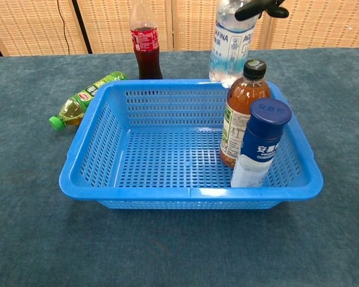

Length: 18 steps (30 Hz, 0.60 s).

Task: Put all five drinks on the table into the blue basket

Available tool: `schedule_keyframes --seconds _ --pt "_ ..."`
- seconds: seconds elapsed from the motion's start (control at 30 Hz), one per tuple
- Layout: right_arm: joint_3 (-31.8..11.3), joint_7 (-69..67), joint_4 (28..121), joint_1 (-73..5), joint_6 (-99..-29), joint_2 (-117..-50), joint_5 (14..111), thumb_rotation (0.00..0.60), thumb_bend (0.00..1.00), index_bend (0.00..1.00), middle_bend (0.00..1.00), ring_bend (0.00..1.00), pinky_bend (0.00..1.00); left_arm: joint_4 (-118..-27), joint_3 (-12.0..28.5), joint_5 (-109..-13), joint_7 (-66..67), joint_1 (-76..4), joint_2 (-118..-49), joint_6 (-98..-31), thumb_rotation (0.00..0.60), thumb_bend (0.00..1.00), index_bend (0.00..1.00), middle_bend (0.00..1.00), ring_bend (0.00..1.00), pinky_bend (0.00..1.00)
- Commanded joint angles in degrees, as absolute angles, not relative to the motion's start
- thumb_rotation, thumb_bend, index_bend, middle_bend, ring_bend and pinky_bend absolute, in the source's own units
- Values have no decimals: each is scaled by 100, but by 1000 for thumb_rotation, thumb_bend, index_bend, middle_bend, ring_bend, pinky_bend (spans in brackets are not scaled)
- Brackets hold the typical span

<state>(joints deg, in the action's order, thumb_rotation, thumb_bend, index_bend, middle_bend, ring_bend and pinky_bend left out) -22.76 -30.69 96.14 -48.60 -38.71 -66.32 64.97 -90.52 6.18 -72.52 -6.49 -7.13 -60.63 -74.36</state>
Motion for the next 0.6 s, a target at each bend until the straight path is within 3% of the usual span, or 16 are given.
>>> schedule_keyframes --seconds 0.03,0.43,0.6 --pt "-2129 -2956 9498 -4855 -3840 -6763 6581 600 180 657 743 614 770 -9060 610 -7258 -659 -712 -6060 -7431 600 147 0 0 0 0" --pt "-1840 -2729 8898 -4880 -3854 -7183 6672 600 181 650 738 610 770 -9067 594 -7293 -660 -715 -6062 -7441 600 146 0 0 0 0" --pt "-1682 -2577 8679 -4872 -3913 -7319 6899 600 181 589 649 549 766 -9077 587 -7305 -683 -704 -6054 -7457 600 146 0 0 0 0"
